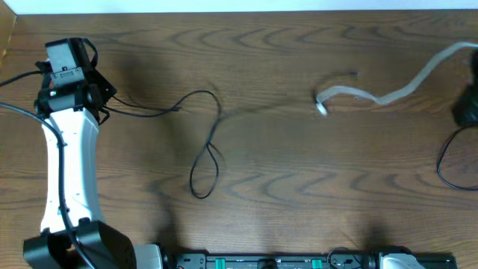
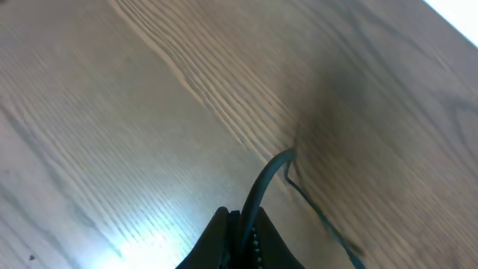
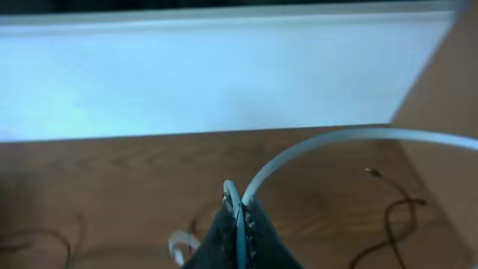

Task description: Untangle cables

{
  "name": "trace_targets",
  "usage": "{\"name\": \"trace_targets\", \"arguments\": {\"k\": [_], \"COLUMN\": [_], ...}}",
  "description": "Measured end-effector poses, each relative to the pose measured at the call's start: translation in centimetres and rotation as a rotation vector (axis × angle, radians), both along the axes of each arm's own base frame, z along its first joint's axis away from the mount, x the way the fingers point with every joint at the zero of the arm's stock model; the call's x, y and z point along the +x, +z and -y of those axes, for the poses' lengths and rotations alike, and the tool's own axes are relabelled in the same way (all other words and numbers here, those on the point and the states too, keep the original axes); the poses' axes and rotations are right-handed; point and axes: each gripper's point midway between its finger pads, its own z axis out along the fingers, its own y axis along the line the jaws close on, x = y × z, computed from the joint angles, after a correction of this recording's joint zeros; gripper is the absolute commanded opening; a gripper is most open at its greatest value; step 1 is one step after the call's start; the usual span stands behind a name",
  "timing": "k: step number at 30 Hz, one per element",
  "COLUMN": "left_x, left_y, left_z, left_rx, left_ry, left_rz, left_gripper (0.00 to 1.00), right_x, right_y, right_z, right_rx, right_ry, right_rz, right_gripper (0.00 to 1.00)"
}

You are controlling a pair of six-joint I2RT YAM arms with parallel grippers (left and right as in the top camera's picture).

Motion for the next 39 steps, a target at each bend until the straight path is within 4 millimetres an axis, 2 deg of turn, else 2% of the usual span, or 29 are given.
{"name": "trace_targets", "arguments": {"k": [2,3,5,7,8,9,10,12,13,14,16,17,20,21,22,23,24,25,28,31,34,39], "left_x": [0.2,0.2,0.3,0.4,0.4,0.4,0.4,0.5,0.5,0.5,0.5,0.5,0.5,0.5,0.5,0.5,0.5,0.5,0.5,0.5,0.6,0.6], "left_y": [-0.3,-0.3,-0.3,-0.3,-0.3,-0.3,-0.3,-0.2,-0.2,-0.2,-0.2,-0.2,-0.2,-0.2,-0.2,-0.2,-0.2,-0.2,-0.2,-0.2,-0.2,-0.1], "left_z": [0.2,0.2,0.3,0.4,0.4,0.4,0.4,0.4,0.4,0.4,0.4,0.4,0.4,0.4,0.4,0.4,0.4,0.4,0.4,0.4,0.4,0.4], "left_rx": [-0.011,-0.015,-0.018,-0.021,-0.023,-0.024,-0.025,-0.026,-0.025,-0.025,-0.025,-0.025,-0.025,-0.025,-0.025,-0.025,-0.024,-0.025,-0.025,-0.025,-0.024,-0.024], "left_ry": [-0.007,-0.010,-0.012,-0.015,-0.016,-0.017,-0.018,-0.019,-0.019,-0.019,-0.019,-0.019,-0.019,-0.019,-0.019,-0.019,-0.019,-0.019,-0.019,-0.019,-0.019,-0.019], "left_rz": [-0.002,0.000,0.004,0.005,0.006,0.006,0.007,0.009,0.010,0.010,0.012,0.012,0.012,0.012,0.011,0.012,0.013,0.012,0.012,0.012,0.015,0.017], "left_gripper": [0.08,0.08,0.08,0.08,0.08,0.08,0.08,0.08,0.08,0.08,0.08,0.08,0.08,0.08,0.08,0.08,0.08,0.08,0.08,0.08,0.08,0.08], "right_x": [0.0,0.9,3.2,6.4,7.4,8.8,10.8,12.8,14.0,14.6,16.3,16.6,17.7,18.2,18.4,18.5,18.5,18.5,18.0,17.0,15.9,15.3], "right_y": [0.0,-0.7,-2.4,-5.2,-6.1,-7.6,-10.1,-13.1,-15.3,-16.5,-20.3,-21.1,-25.4,-28.2,-29.2,-31.8,-33.4,-34.0,-36.3,-38.1,-39.6,-42.1], "right_z": [0.4,0.6,0.3,-0.7,-1.0,-1.6,-2.6,-4.2,-5.4,-6.2,-8.3,-8.7,-9.9,-10.2,-10.2,-10.2,-10.2,-10.2,-10.4,-10.6,-11.2,-12.5], "right_rx": [-0.004,-0.006,-0.001,0.010,0.015,0.018,0.017,0.018,0.014,0.013,0.003,0.000,-0.012,-0.018,-0.019,-0.023,-0.021,-0.021,-0.007,0.002,-0.006,-0.029], "right_ry": [-0.025,-0.037,-0.025,0.015,0.027,0.047,0.076,0.118,0.147,0.165,0.208,0.214,0.230,0.230,0.228,0.221,0.211,0.208,0.205,0.204,0.215,0.240], "right_rz": [-0.001,-0.028,-0.095,-0.193,-0.224,-0.272,-0.348,-0.432,-0.493,-0.525,-0.622,-0.640,-0.753,-0.829,-0.853,-0.927,-0.973,-0.990,-1.068,-1.151,-1.224,-1.280], "right_gripper": [0.01,0.01,0.01,0.01,0.01,0.01,0.01,0.01,0.01,0.01,0.01,0.01,0.01,0.04,0.06,0.07,0.09,0.11,0.31,0.47,0.52,0.54]}}
